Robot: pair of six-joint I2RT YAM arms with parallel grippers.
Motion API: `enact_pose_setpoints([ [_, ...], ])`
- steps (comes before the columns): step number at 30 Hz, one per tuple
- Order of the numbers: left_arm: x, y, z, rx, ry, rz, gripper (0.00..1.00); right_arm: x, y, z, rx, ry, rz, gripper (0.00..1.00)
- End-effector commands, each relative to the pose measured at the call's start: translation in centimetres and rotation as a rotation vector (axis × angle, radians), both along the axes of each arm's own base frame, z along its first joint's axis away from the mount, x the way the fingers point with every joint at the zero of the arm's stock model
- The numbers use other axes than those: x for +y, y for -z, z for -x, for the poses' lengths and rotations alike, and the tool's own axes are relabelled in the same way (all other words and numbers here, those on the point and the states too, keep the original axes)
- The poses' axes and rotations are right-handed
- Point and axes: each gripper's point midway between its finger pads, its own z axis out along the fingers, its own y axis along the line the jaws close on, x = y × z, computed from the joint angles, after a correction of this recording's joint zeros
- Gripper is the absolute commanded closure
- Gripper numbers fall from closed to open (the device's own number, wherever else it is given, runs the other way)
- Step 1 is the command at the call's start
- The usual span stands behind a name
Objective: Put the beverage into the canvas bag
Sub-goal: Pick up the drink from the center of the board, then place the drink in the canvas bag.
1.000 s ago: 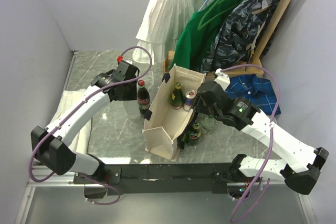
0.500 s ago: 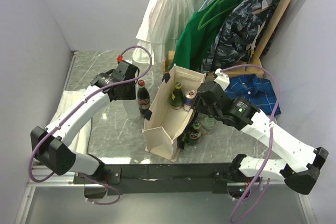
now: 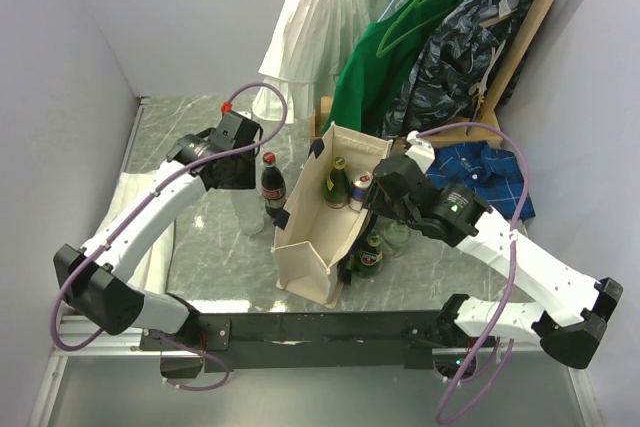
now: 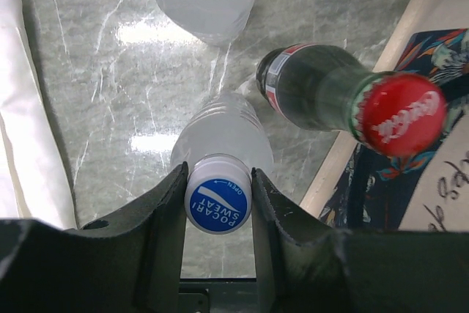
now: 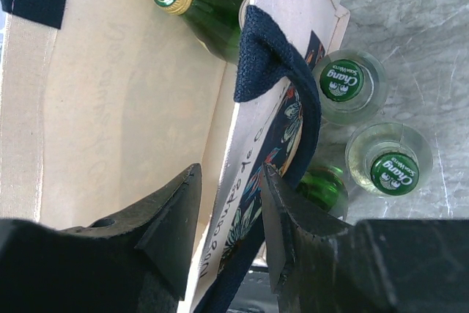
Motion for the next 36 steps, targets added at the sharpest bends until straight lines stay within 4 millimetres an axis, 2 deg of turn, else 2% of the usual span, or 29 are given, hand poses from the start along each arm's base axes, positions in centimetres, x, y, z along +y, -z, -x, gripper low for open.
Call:
enact_pose_setpoints([
  [1,-0.4,-6.4,-1.2,-0.186,0.014,0.083,0.99,0.2,0.1,-0.2,-0.008,0.007,-0.007,0.55],
  [9,-0.1,-7.7,-0.7,-0.196,0.033,0.082,0.99,0.4,0.1,-0.3,-0.005,-0.004,0.012,0.55],
  [12,0.2,-9.1,-0.5,-0.211,0.036,0.077,0.99,0.3,0.3,-0.4,0.004,0.001,0.024,0.55],
  [13,0.2,-10.1,-0.5,-0.230,0.043,0.082,0.99,0.3,0.4,-0.3,0.006,0.000,0.021,0.55],
  [19,0.2,-12.6,-0.1,-0.269,0.059,0.106,0.99,0.4,0.2,0.0,0.012,-0.005,0.003,0.57],
  [27,0.0,-13.9,0.2,-0.296,0.062,0.143,0.99,-0.6,0.3,1.8,0.038,-0.014,-0.006,0.72],
  [32,-0.3,-15.4,0.4,-0.323,0.065,0.178,0.99,-1.4,0.9,2.7,0.055,-0.011,-0.005,0.85],
  [36,-0.2,-17.4,0.6,-0.371,0.063,0.212,0.99,-1.5,1.4,3.0,0.074,-0.019,0.005,0.93],
])
